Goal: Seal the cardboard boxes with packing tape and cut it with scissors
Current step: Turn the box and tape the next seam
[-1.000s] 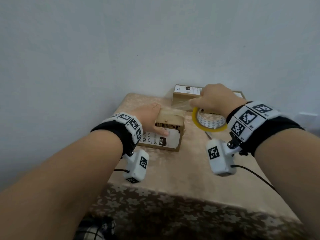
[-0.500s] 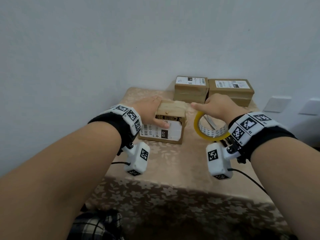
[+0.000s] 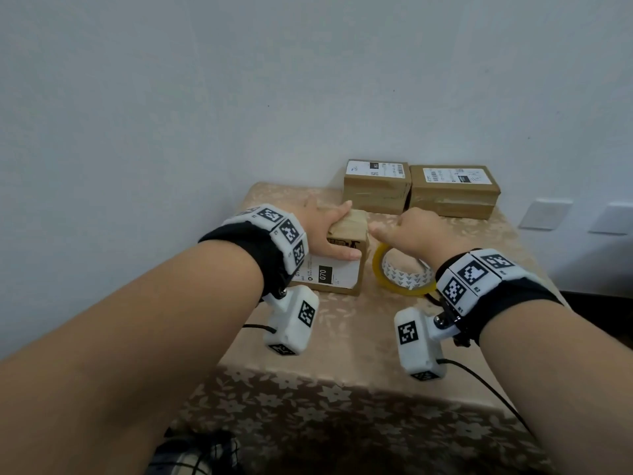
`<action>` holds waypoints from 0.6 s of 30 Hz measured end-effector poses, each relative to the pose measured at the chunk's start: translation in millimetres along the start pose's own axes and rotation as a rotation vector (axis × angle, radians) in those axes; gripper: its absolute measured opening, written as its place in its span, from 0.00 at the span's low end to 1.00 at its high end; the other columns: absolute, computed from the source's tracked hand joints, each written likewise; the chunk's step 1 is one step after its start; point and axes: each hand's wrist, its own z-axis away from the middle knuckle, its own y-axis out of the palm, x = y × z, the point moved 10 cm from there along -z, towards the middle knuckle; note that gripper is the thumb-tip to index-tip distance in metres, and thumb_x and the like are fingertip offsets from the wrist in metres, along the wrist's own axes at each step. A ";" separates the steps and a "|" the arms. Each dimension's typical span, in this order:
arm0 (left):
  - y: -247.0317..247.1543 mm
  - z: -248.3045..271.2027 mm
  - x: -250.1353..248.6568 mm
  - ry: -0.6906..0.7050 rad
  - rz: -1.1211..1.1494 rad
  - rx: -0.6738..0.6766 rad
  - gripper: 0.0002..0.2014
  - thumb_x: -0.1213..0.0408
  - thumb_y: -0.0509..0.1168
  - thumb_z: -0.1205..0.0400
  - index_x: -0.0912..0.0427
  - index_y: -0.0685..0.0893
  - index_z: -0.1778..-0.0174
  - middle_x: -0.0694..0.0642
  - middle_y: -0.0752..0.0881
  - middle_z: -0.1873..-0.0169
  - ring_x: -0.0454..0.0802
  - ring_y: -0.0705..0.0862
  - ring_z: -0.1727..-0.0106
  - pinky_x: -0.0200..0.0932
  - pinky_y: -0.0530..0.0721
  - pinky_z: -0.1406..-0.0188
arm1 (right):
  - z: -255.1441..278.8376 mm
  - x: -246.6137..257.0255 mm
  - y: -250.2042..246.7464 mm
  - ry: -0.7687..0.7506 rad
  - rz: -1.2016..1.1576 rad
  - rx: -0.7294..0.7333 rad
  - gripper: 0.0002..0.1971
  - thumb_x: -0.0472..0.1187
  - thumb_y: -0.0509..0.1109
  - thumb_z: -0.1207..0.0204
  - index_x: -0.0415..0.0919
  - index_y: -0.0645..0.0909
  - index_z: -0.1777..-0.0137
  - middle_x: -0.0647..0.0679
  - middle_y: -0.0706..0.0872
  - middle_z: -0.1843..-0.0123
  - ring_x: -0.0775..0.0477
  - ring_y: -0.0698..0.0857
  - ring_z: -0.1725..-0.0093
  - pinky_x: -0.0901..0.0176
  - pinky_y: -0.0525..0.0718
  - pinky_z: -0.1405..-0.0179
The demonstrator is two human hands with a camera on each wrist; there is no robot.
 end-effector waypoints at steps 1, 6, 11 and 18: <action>-0.6 -3.7 -7.5 0.023 -0.028 -0.010 0.50 0.26 0.54 0.27 0.43 0.34 0.19 0.66 0.41 0.18 0.64 0.44 0.17 0.60 0.49 0.21 | -0.8 0.2 0.0 0.001 0.012 -0.007 0.31 0.68 0.62 0.25 0.35 0.80 0.49 0.44 0.83 0.58 0.43 0.81 0.59 0.56 0.76 0.64; -0.6 -19.6 -34.0 0.144 -0.036 0.016 0.57 0.30 0.62 0.28 0.53 0.33 0.18 0.60 0.37 0.17 0.57 0.41 0.16 0.57 0.45 0.18 | -2.4 1.9 -1.7 -0.019 0.070 -0.045 0.30 0.67 0.61 0.25 0.35 0.80 0.53 0.46 0.82 0.64 0.43 0.83 0.59 0.57 0.74 0.70; -4.9 -21.4 -25.2 0.137 0.092 -0.019 0.59 0.35 0.71 0.33 0.50 0.40 0.17 0.59 0.61 0.22 0.58 0.62 0.23 0.57 0.65 0.24 | 3.7 3.4 -2.6 -0.016 0.066 -0.034 0.35 0.70 0.56 0.24 0.35 0.82 0.45 0.43 0.84 0.55 0.41 0.83 0.54 0.54 0.79 0.60; -66.1 16.0 17.6 0.109 0.698 -0.499 0.49 0.47 0.78 0.33 0.48 0.57 0.20 0.51 0.70 0.29 0.49 0.72 0.29 0.34 0.68 0.38 | 28.1 25.6 -112.3 -0.180 -0.364 -0.383 0.23 0.61 0.66 0.24 0.39 0.82 0.52 0.45 0.83 0.57 0.44 0.81 0.53 0.50 0.79 0.53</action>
